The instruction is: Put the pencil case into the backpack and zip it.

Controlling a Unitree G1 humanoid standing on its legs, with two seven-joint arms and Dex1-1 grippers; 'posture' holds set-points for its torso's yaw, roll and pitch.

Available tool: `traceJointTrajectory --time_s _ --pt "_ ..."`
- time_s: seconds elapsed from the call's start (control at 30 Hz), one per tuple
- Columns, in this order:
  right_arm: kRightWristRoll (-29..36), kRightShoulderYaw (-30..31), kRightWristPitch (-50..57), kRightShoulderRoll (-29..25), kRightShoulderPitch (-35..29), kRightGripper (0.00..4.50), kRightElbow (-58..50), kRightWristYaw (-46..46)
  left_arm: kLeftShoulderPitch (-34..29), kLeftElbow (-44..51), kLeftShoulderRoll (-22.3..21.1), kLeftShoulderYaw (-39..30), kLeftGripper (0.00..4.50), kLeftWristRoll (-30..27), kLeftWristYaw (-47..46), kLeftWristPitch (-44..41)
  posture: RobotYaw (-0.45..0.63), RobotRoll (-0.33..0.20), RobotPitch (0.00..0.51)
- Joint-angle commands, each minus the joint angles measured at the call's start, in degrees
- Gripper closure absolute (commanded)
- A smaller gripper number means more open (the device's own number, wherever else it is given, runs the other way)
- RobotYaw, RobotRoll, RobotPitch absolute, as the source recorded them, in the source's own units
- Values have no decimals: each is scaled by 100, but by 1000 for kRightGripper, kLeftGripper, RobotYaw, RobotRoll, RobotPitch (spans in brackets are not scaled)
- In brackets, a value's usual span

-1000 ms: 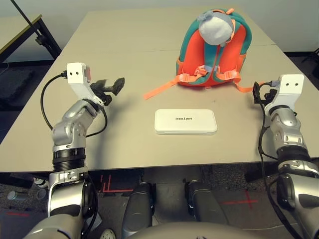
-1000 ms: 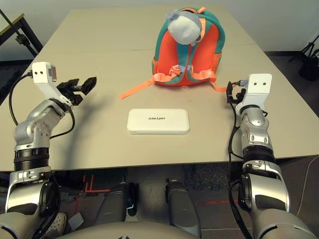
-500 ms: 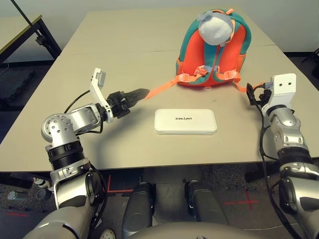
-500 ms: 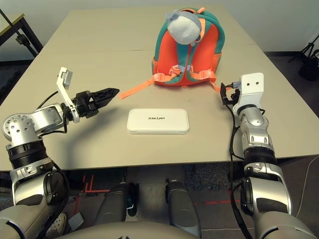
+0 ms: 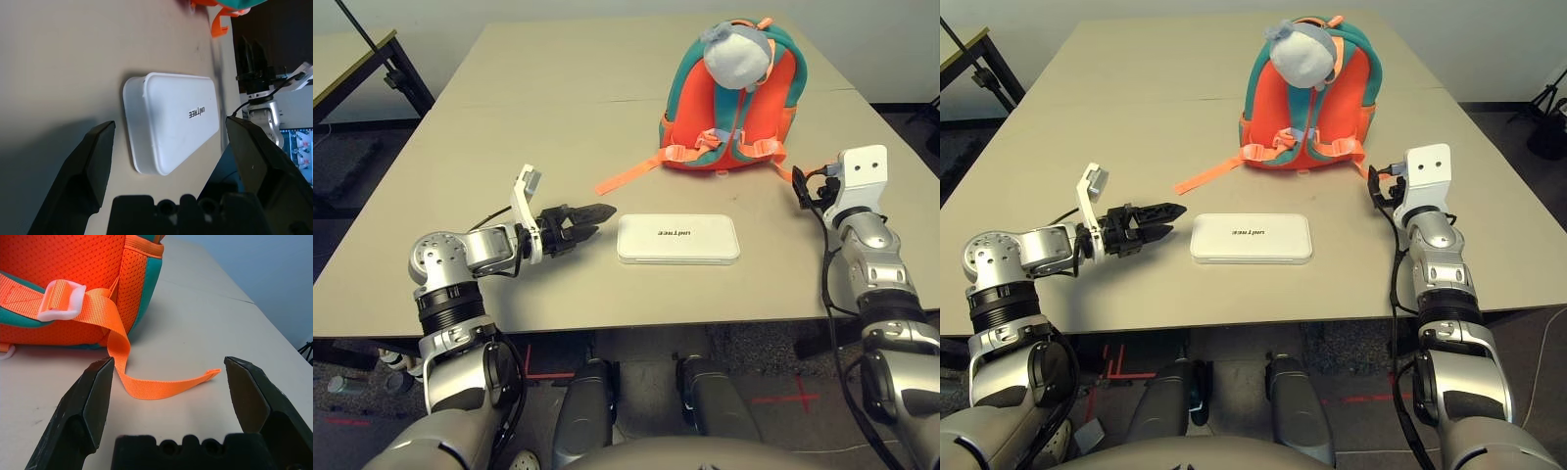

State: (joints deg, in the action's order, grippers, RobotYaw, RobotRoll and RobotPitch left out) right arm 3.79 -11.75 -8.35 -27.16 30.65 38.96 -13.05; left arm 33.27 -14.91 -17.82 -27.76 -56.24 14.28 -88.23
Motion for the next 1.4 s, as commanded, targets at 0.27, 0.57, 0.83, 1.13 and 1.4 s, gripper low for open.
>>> traceJointTrajectory --time_s 0.27,0.57,0.83,1.13,1.4 --pt "-24 55 118 40 -176 17 -168 -66 299 -916 -403 805 0 596 950 328 -63 0 96" --pt "-284 432 757 -340 -490 17 -609 -708 448 -1217 -422 960 0 833 1322 377 -64 0 101" --pt "-548 1131 1446 -941 -730 576 -1512 -1954 526 -1402 -361 1028 0 990 1484 418 -71 0 106" --pt "-436 1644 2296 -1350 -960 4110 -2722 -3284 625 -1485 -280 1099 0 1117 1600 426 -74 0 111" --pt "-412 1923 2943 -1626 -1161 4485 -3420 -4010 676 -1506 -184 1137 0 1164 1629 408 -78 0 113"
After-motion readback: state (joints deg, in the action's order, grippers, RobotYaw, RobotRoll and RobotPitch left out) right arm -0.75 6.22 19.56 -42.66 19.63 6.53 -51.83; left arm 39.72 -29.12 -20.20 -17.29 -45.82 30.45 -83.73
